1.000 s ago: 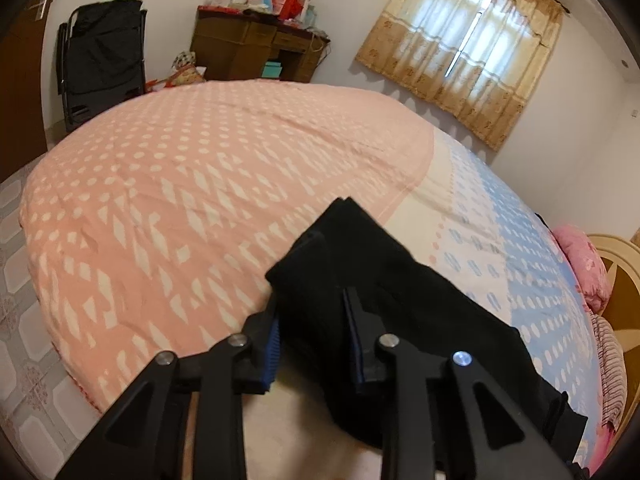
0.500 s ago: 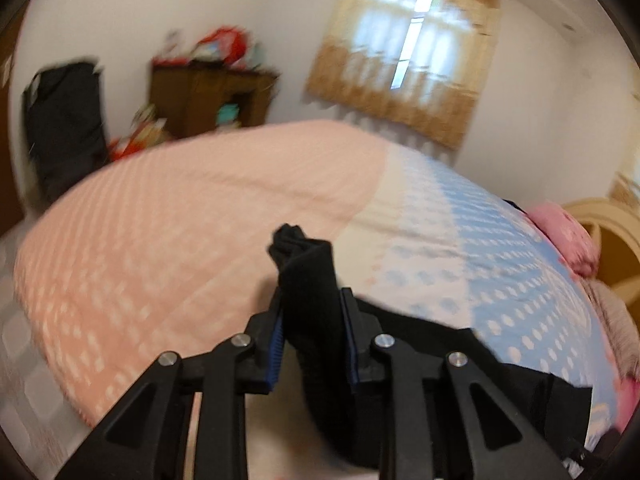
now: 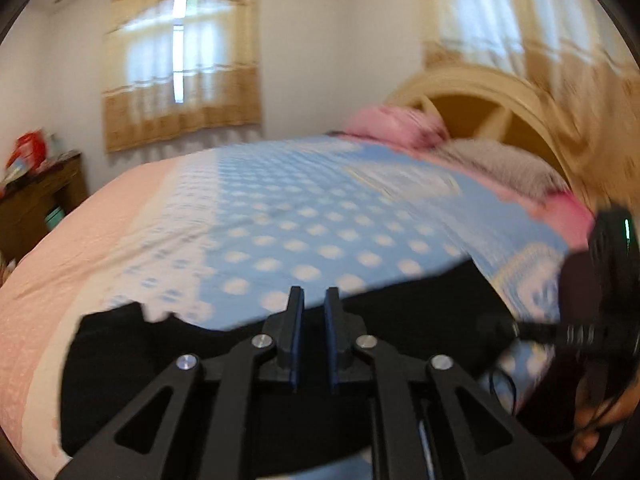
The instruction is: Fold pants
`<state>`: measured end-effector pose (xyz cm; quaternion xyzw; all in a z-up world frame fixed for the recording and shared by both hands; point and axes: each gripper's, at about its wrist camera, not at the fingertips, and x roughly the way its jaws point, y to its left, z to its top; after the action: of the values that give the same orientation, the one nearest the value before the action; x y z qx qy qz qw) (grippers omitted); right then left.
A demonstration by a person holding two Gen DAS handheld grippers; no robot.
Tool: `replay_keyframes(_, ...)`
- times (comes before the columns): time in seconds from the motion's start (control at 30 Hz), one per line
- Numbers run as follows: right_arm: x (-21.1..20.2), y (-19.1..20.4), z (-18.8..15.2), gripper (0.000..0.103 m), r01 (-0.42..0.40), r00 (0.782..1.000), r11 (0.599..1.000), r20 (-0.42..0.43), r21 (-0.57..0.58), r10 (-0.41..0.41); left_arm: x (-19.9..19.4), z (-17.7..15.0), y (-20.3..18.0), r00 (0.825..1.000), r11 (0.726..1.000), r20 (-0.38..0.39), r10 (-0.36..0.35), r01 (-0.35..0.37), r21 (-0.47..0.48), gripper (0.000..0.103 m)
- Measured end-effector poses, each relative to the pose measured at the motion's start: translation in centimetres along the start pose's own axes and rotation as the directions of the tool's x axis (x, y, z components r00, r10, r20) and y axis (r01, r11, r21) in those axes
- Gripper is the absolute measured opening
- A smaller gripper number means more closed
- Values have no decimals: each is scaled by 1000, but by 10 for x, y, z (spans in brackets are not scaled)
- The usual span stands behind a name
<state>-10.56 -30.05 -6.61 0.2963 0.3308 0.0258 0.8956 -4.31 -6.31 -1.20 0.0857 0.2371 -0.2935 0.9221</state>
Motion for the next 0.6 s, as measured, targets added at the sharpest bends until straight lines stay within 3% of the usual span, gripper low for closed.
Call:
replay_keyframes(0.13,3,13,-3,31,-105,994,994,-10,-41,105,-4,-7,16,999,1000,-38,17,-18,-25,19)
replay_keyframes(0.2,13,24,-7,42,-156,987,987,-44,-46,154,-9,-6,39,997,995,-48,53,-57,-80,24)
replay_keyframes(0.23,17,29,-9,54,-175,984,984,-55,-45,172,-15,-7,56,995,989,-49,90,-95,-114,32)
replay_keyframes(0.3,29,43,-10,61,-250,966,968,-79,-27,248,-28,-14,86,985,970,-34,171,-175,-168,44)
replay_keyframes(0.4,55,76,-5,62,-366,922,930,-146,-26,359,-56,-24,139,946,912,-30,322,-318,-259,47)
replay_keyframes(0.53,101,137,-5,62,-406,900,902,-236,-143,368,-70,-41,189,883,821,-115,455,-466,-329,47)
replay_keyframes(0.6,126,158,-12,62,-429,881,892,-287,-145,376,-74,-48,204,874,798,-139,466,-483,-361,47)
